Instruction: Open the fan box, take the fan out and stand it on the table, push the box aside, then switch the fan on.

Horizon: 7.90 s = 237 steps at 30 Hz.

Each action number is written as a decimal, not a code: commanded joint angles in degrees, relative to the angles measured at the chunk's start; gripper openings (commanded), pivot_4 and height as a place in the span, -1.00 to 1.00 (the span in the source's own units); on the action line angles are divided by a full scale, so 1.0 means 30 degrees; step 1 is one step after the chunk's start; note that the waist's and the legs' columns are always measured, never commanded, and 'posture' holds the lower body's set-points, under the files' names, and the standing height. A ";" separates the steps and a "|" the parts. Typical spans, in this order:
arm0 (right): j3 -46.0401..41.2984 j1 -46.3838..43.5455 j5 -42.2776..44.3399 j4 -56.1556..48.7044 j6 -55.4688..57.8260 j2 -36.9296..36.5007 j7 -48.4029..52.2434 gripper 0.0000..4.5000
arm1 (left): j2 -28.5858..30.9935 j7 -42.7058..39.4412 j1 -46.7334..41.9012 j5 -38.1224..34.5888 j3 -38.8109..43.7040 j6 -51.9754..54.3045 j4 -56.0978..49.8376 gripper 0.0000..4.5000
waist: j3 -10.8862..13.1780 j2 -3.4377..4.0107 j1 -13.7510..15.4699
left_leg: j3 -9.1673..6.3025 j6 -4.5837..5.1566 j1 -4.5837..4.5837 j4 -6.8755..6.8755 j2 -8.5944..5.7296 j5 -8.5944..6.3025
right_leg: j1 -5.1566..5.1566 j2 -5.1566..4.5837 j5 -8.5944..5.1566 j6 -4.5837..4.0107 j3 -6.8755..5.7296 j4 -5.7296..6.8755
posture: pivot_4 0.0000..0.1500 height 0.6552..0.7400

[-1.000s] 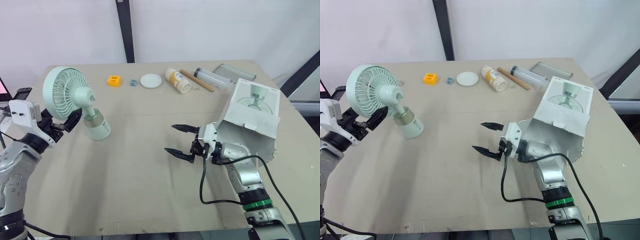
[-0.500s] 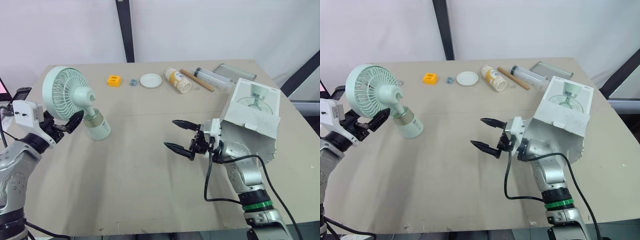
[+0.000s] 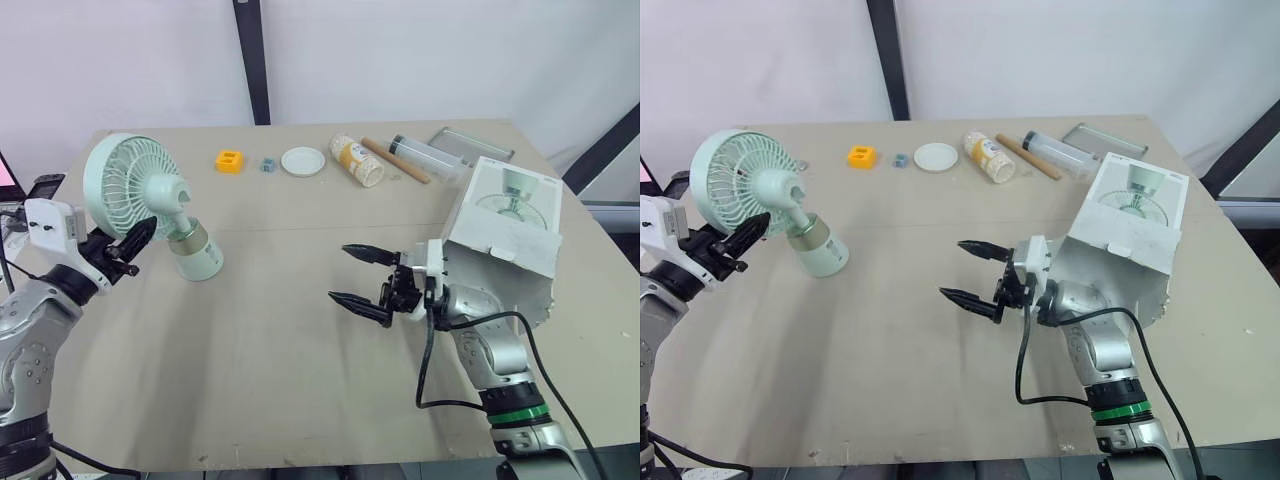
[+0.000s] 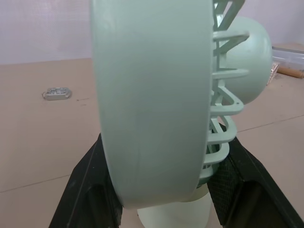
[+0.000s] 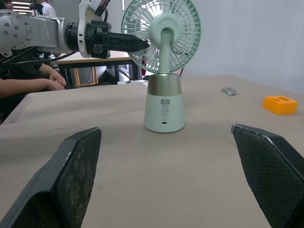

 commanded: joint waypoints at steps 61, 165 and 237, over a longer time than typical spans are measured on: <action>0.1701 -0.3212 -0.2896 -0.5655 0.9413 0.1595 -0.9717 0.33 | -0.3500 0.2011 -0.4223 0.0595 -0.8189 0.2490 -0.5208 -0.20 | 0.0001 -0.0019 -0.0213 | -0.0024 -0.0003 -0.0161 0.0153 -0.0042 0.0002 | -0.0152 0.0006 0.0000 0.0001 -0.0021 0.0184 | 1.00 1.00; -0.0055 -0.4564 0.1242 -0.4757 0.8703 -0.0213 -0.2114 -0.81 | 0.3378 -0.8168 0.0327 -0.2073 -0.2654 0.1709 -0.3640 0.95 | 0.0008 -0.0011 -0.0426 | -0.0036 0.0043 -0.0167 0.0215 -0.0028 -0.0024 | -0.0137 0.0004 0.0000 0.0001 -0.0028 0.0199 | 1.00 1.00; 0.2505 -0.1650 0.0283 -0.4752 0.5241 -0.2438 0.3339 -0.81 | -0.0936 -0.8327 0.2575 0.3725 -1.1760 -0.2401 -0.3092 -0.98 | 0.0014 -0.0021 -0.0333 | -0.0042 0.0076 -0.0159 0.0229 -0.0024 -0.0044 | -0.0109 -0.0007 0.0000 0.0001 -0.0033 0.0188 | 1.00 1.00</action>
